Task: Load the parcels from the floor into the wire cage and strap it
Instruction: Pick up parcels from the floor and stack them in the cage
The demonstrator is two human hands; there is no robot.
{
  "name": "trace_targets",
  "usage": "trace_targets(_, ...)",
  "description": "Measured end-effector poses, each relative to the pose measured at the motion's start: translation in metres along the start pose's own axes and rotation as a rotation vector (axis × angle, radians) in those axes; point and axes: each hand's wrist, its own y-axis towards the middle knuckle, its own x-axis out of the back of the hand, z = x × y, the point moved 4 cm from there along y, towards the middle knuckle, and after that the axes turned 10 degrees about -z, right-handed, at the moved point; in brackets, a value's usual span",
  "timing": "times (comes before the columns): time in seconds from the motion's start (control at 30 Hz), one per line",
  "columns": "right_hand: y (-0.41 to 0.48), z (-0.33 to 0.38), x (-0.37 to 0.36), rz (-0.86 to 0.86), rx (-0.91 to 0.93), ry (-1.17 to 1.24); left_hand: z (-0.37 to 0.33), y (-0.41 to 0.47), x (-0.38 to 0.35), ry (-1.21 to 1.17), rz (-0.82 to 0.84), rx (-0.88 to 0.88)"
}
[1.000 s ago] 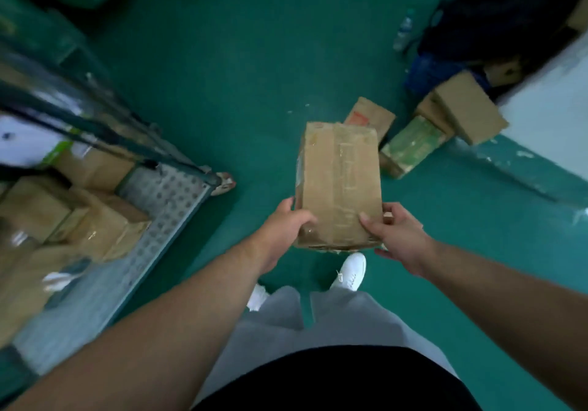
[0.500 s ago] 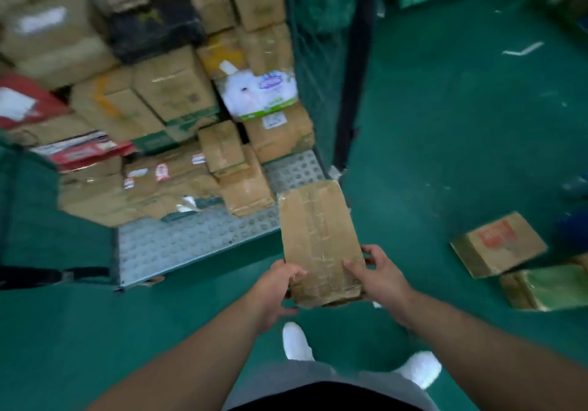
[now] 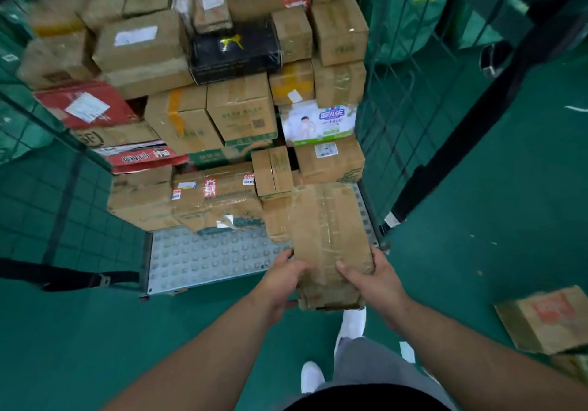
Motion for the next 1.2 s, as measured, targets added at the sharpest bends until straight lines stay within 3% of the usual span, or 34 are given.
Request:
trace_targets(0.23,0.089,0.057,-0.008,0.072,0.056,-0.107,-0.06,0.064,-0.012,0.047,-0.042,0.033)
trace_targets(0.57,0.227,0.109,-0.026,0.226,0.121,-0.335,-0.124,0.149,-0.02,-0.2,-0.091,0.214)
trace_targets(0.77,0.261,0.158,-0.049,0.247,0.082,-0.304,-0.16,0.233,-0.019,-0.111,0.015,0.294)
trace_targets(0.93,0.332,0.17,-0.059,0.124,0.026,-0.36,-0.189,0.309,-0.035,-0.085,0.107,0.39)
trace_targets(1.2,0.452,0.194,-0.085,0.188,0.139,-0.487,-0.21,0.414,-0.083,-0.177,0.099,0.465)
